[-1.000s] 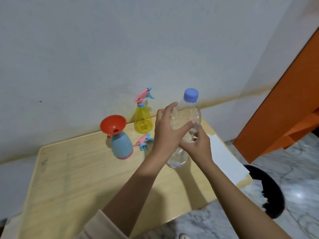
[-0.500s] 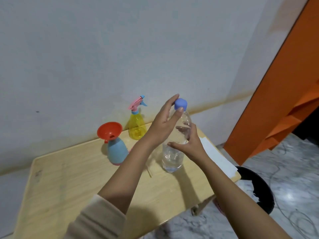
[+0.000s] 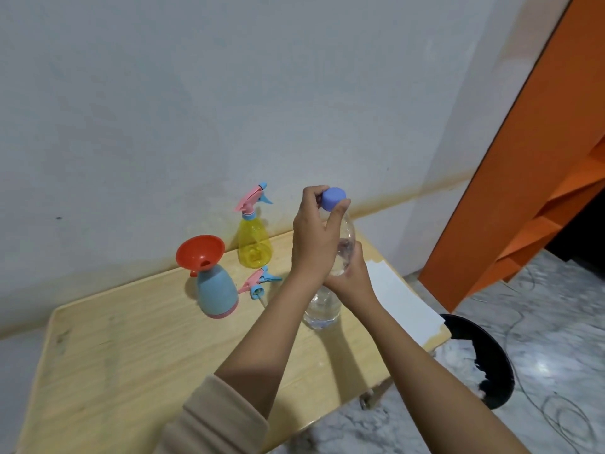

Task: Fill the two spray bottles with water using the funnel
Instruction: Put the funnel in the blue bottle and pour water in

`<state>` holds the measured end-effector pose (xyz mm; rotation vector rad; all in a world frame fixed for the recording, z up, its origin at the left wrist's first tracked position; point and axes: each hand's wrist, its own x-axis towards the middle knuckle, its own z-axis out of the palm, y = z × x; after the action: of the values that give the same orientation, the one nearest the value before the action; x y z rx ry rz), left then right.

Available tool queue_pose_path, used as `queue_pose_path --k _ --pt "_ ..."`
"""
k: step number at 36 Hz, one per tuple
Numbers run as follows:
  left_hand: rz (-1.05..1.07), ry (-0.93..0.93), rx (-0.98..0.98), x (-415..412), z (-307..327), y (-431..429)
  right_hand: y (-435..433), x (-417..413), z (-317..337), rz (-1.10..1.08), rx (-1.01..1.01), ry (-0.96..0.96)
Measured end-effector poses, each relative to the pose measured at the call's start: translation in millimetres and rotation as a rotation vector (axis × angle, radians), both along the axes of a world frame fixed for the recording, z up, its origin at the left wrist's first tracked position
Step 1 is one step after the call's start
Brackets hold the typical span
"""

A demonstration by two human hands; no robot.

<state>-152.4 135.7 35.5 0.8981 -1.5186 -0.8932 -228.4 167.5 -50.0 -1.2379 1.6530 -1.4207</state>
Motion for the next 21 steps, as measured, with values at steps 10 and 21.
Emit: queue_pose_path --k 10,21 --pt "-0.241 -0.067 0.111 6 17 -11 -1 -9 2 0.061 0.023 -0.002" --pt "-0.220 0.025 0.093 11 13 -11 -1 -6 -4 0.039 0.017 0.005"
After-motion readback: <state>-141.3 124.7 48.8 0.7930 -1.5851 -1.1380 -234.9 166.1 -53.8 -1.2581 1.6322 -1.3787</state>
